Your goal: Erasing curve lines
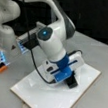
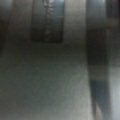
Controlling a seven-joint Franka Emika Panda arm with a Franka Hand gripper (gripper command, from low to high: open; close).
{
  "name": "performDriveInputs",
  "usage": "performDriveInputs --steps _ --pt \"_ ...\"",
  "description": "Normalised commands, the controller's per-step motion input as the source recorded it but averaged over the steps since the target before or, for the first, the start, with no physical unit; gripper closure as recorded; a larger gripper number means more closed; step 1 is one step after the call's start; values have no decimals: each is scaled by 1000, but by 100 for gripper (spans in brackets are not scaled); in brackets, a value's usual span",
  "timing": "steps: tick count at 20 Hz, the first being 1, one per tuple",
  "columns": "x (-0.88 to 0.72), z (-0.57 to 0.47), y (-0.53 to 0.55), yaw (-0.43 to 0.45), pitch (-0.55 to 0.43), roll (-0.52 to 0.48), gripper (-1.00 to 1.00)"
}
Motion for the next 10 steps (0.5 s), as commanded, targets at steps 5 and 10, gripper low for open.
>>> performDriveInputs --steps 5,10 --pt "496 -706 343 -276 -8 131 100" --pt "291 -456 197 -225 79 43 100"
